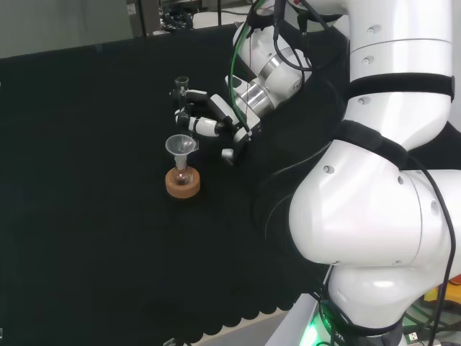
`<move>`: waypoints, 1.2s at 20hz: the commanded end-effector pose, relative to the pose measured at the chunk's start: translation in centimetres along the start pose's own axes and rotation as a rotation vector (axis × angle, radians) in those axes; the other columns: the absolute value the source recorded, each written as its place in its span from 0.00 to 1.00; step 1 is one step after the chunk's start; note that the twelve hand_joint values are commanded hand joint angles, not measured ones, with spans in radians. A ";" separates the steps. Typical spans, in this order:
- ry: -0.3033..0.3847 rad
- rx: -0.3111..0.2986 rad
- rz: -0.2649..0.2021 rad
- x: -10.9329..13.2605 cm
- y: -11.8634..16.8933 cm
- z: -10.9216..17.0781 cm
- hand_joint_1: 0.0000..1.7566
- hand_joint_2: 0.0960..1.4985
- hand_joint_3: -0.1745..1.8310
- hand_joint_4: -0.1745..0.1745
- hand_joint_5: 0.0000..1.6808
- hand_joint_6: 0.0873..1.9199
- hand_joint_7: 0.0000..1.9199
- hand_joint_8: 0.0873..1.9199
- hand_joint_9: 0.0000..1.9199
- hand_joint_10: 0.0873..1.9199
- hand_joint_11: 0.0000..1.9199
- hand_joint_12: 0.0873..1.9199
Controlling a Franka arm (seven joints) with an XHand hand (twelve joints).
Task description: Pick up the graduated cylinder.
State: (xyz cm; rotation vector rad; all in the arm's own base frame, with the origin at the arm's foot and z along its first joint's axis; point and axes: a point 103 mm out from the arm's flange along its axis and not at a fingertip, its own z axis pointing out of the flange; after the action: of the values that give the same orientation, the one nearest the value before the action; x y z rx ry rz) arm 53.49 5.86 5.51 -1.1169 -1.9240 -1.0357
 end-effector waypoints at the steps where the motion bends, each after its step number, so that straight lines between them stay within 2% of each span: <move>1: -0.014 -0.022 0.010 0.0 0.0 0.0 0.59 0.73 0.00 0.59 0.44 0.08 0.35 0.23 0.51 0.13 0.37 0.56; 4: -0.023 -0.045 0.020 0.0 -0.1 -0.2 0.61 0.79 0.00 0.61 0.49 0.18 0.42 0.24 0.57 0.09 0.44 0.52; 8: -0.054 -0.053 0.028 0.0 -0.2 -0.8 0.63 0.83 0.00 0.58 0.51 0.22 0.45 0.25 0.61 0.06 0.49 0.49; 17: -0.248 0.010 0.012 1.2 0.3 -3.5 0.65 0.86 0.00 0.44 0.53 0.25 0.47 0.27 0.64 0.04 0.55 0.44; 18: -0.263 0.019 0.010 1.3 0.3 -3.9 0.65 0.83 0.03 0.29 0.52 0.37 0.47 0.28 0.65 0.03 0.56 0.44; 19: -0.275 0.024 0.011 1.4 0.3 -4.2 0.64 0.81 0.06 0.19 0.51 0.48 0.48 0.28 0.65 0.03 0.57 0.43; 20: -0.289 0.032 0.014 1.5 0.3 -4.5 0.64 0.80 0.07 0.13 0.50 0.55 0.49 0.28 0.66 0.03 0.57 0.43; 22: -0.317 0.049 0.023 1.8 0.1 -5.2 0.63 0.79 0.08 0.08 0.50 0.60 0.50 0.28 0.67 0.03 0.58 0.43; 24: -0.342 0.066 0.041 2.2 -0.1 -5.9 0.64 0.78 0.09 0.05 0.51 0.60 0.51 0.27 0.67 0.03 0.58 0.43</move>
State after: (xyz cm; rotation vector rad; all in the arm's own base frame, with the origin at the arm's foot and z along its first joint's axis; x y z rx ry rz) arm 54.00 2.81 9.07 -1.3043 -2.1295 -0.8917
